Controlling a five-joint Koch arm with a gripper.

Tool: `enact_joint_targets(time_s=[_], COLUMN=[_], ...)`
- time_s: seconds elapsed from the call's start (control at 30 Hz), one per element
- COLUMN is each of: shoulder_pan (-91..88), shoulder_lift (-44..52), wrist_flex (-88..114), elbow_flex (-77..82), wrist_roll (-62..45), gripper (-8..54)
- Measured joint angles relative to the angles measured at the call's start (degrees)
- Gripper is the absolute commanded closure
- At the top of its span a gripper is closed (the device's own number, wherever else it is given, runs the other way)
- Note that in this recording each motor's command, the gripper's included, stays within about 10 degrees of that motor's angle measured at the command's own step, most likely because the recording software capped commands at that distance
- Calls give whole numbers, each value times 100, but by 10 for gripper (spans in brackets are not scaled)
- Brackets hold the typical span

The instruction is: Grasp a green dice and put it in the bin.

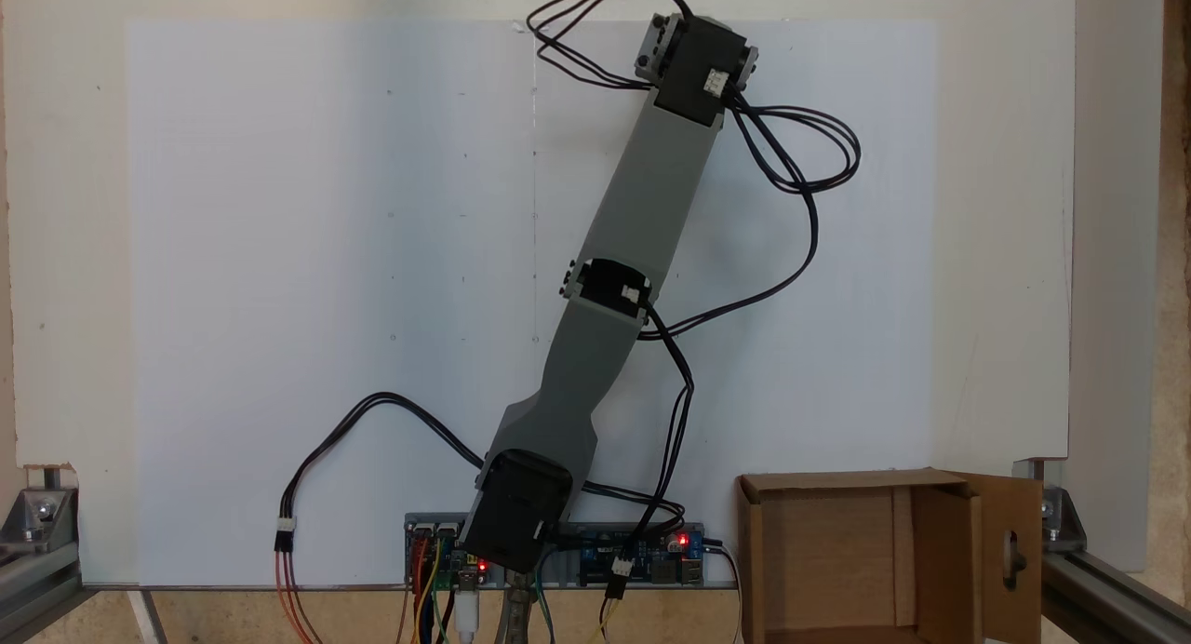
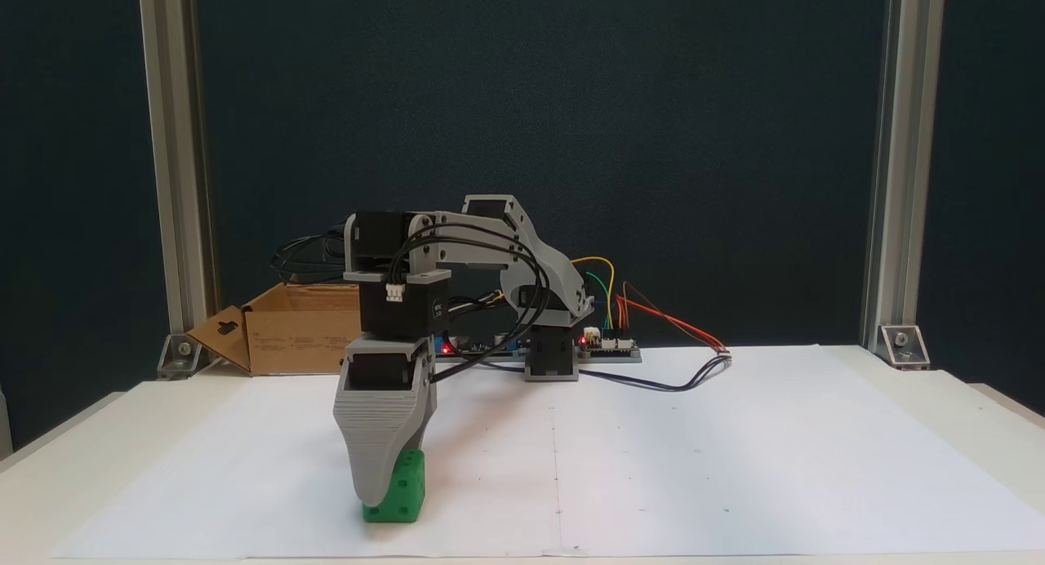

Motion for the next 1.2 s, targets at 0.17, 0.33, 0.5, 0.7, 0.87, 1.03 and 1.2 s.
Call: enact_joint_targets(time_s=[0.17,0.33,0.5,0.7,0.87,1.03,1.2], shoulder_pan=[-9,-9,0,0,35,53,79], shoulder_lift=[-123,-123,-123,-123,-141,-237,-237], wrist_flex=[-35,-35,-53,-62,-70,-70,-70], elbow_flex=[9,0,0,0,0,0,0], wrist_roll=[35,35,35,35,35,35,44], gripper=[25,35,40,40,40,40,40])
